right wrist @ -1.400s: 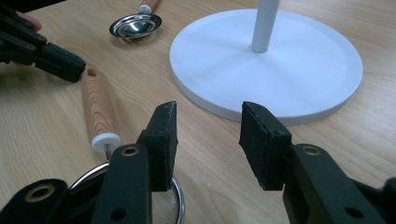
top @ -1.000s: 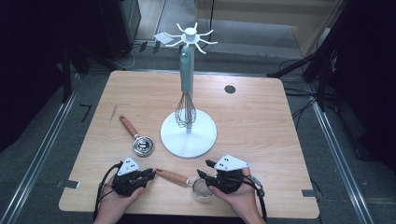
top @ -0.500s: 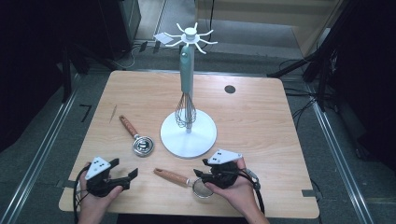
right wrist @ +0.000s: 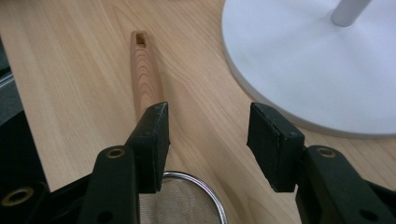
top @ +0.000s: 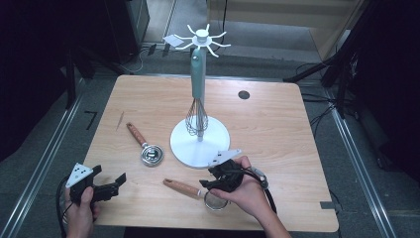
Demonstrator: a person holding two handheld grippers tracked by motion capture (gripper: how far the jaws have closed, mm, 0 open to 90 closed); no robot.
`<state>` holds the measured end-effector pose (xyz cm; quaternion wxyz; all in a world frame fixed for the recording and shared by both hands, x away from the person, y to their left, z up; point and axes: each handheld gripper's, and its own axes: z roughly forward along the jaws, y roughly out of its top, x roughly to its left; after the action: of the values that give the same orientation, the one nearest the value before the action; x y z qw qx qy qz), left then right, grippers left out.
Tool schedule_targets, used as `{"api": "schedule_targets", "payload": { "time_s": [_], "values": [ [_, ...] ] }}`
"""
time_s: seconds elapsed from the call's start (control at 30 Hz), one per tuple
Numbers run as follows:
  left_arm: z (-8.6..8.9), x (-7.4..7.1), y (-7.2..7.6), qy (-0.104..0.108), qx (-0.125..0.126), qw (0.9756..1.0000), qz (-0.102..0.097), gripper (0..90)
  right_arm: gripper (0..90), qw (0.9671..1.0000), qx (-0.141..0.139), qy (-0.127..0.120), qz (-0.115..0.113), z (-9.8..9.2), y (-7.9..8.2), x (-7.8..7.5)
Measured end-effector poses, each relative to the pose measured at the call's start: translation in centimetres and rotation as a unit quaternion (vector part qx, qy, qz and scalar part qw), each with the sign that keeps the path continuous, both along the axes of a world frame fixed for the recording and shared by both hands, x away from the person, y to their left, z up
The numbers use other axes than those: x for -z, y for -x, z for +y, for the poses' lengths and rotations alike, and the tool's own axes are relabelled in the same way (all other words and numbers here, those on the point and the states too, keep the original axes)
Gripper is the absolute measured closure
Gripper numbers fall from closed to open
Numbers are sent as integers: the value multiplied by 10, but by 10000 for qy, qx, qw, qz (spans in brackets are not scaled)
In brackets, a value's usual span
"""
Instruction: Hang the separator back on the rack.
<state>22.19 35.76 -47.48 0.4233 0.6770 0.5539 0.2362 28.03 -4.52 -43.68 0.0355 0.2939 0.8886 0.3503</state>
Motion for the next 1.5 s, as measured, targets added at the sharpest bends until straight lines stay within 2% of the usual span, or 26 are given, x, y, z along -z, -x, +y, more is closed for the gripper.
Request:
{"api": "schedule_targets", "payload": {
  "time_s": [0.1, 0.17, 0.33, 0.47, 0.73, 0.93, 1.07, 1.17, 1.2, 1.5],
  "values": [
    [0, 2, -1, -50, -7, 10000, 5, 5, 496, 9999, -84, 90, 56, 5, -2, -2],
    [0, 3, -1, -83, -23, 10000, 17, 6, 497, 9994, -213, 252, 110, 12, -3, -5],
    [-1, 6, -2, -86, 63, 9999, 45, 6, 521, 9978, -256, 229, 571, 21, -10, -6],
    [-2, 7, -3, -92, 93, 9999, 55, 6, 545, 9942, -327, 345, 964, 26, -15, -2],
    [-2, 8, -4, -57, 129, 9999, 81, 6, 583, 9873, -576, 742, 1284, 39, -11, 10],
    [-3, 8, -4, -68, 139, 9998, 88, 6, 586, 9836, -698, 995, 1333, 47, -9, 19],
    [-3, 9, -4, -70, 137, 9998, 85, 6, 595, 9832, -659, 1065, 1329, 50, -9, 21],
    [-3, 9, -4, -66, 143, 9998, 82, 6, 633, 9820, -658, 1211, 1292, 54, -7, 25],
    [-3, 8, -4, -62, 149, 9998, 86, 6, 673, 9815, -707, 1281, 1238, 55, -6, 26],
    [-3, 9, -4, -47, 152, 9998, 77, 6, 707, 9841, -711, 1286, 1002, 60, 2, 26]
  ]
}}
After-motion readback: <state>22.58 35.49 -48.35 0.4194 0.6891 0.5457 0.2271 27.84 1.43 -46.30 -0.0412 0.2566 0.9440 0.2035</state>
